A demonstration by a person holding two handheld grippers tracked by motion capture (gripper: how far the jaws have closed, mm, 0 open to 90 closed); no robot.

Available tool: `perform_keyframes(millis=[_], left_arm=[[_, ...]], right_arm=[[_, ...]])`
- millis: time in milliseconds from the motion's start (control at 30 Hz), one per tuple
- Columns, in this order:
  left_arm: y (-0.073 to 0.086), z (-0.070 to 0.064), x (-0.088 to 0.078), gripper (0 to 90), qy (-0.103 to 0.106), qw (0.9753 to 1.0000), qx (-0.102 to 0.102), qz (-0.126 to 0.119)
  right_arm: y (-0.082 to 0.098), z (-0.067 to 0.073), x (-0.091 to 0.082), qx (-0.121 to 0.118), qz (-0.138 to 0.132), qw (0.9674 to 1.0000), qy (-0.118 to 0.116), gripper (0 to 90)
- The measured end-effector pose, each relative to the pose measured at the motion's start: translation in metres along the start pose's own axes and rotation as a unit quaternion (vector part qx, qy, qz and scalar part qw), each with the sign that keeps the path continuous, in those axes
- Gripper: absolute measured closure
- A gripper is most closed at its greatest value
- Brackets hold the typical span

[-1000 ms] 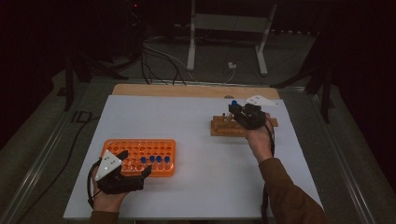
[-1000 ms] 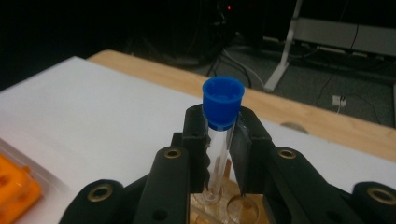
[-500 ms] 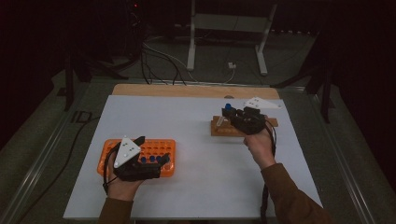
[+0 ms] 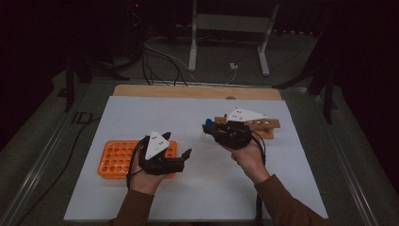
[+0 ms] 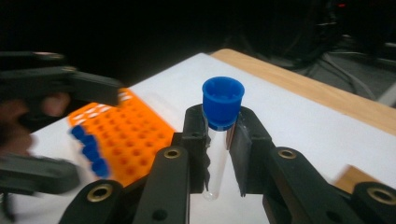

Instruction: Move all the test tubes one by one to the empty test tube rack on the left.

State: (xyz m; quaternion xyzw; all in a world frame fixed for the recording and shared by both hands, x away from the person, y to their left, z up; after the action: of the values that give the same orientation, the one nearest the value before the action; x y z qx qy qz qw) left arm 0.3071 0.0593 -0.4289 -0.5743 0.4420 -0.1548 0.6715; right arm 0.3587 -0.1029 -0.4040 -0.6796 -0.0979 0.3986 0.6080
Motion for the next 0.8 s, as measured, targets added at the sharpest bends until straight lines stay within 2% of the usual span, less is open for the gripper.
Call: perform_keyframes(millis=[133,200,333,467,533,633,800], left_arm=[[-0.004,-0.005,0.009,25.6,-0.001,1.0,0.008,0.002],[-0.006,-0.007,0.012,33.1,-0.006,0.9999,0.013,0.001],[-0.009,-0.008,0.014,48.7,-0.002,0.9999,0.017,-0.001],[-0.008,-0.007,0.016,65.1,0.003,0.9997,0.022,0.003],[-0.008,-0.008,0.016,73.0,0.014,0.9996,0.025,0.003],[-0.008,-0.008,0.017,76.7,0.013,0.9993,0.034,0.005],[-0.007,0.005,0.011,77.1,-0.005,0.9999,0.013,-0.002]], right_arm=[[-0.002,0.016,0.0,-0.006,0.001,0.9998,-0.021,77.2],[-0.003,0.023,0.001,-0.006,0.001,0.9995,-0.031,77.1],[-0.004,0.034,0.001,-0.008,0.003,0.9989,-0.046,77.2],[-0.004,0.039,0.002,-0.011,0.002,0.9985,-0.054,77.2],[-0.004,0.04,0.002,-0.011,0.003,0.9985,-0.054,77.2],[-0.004,0.039,0.002,-0.008,0.001,0.9985,-0.054,76.0],[-0.007,0.029,-0.004,0.001,-0.016,0.999,-0.042,41.8]])
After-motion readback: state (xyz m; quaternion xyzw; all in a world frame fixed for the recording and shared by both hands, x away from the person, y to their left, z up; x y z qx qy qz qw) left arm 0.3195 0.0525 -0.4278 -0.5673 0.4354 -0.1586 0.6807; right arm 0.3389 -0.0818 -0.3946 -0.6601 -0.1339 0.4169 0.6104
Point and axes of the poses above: each handheld gripper's, and its own axes: x roughly forward along the jaws, y roughly out of its underside, z roughly to its left, the point moved 6 cm from there along x, roughly forward along the jaws, and after that the axes turned 11 degrees about y, right-handed, at the moved point
